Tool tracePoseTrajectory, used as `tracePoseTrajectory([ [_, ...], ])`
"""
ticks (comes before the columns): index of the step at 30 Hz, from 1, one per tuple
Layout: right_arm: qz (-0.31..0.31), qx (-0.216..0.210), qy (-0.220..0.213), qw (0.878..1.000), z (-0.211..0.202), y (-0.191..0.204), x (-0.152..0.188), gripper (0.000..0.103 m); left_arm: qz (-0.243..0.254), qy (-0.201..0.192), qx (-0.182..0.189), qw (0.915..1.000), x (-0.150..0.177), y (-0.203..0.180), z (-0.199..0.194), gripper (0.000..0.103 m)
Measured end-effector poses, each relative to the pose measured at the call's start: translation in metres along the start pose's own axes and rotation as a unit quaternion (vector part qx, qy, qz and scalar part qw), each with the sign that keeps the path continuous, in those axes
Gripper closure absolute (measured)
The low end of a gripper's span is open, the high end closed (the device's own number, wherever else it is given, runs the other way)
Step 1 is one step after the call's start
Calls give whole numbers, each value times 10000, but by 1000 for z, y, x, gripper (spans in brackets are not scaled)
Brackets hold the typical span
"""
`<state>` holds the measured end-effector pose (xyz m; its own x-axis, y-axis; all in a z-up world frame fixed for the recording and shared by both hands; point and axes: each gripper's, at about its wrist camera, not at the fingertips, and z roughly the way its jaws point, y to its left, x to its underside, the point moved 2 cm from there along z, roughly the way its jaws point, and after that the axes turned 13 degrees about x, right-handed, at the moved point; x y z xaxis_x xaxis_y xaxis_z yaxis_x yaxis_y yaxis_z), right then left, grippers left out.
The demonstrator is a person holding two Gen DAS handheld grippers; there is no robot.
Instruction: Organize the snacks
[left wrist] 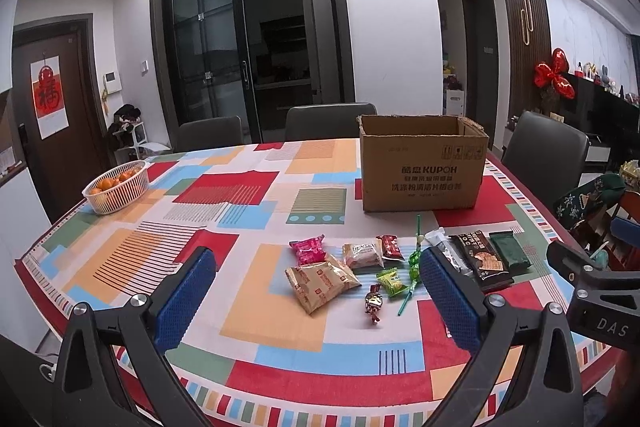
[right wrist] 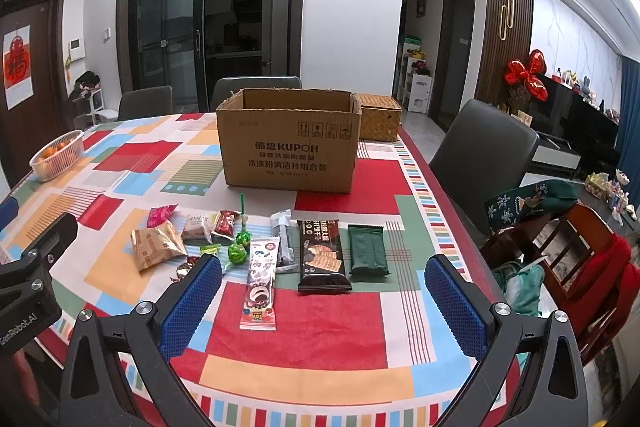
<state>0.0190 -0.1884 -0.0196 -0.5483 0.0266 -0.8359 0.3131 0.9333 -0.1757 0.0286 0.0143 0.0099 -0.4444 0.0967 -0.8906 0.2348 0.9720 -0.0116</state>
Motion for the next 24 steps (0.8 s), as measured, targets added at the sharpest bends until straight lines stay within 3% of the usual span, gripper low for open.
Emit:
tracePoseTrajectory([
  [24, -132, -142, 101, 9998, 8, 13, 3, 0, 218, 175, 11, 9996, 9, -1, 10, 0],
])
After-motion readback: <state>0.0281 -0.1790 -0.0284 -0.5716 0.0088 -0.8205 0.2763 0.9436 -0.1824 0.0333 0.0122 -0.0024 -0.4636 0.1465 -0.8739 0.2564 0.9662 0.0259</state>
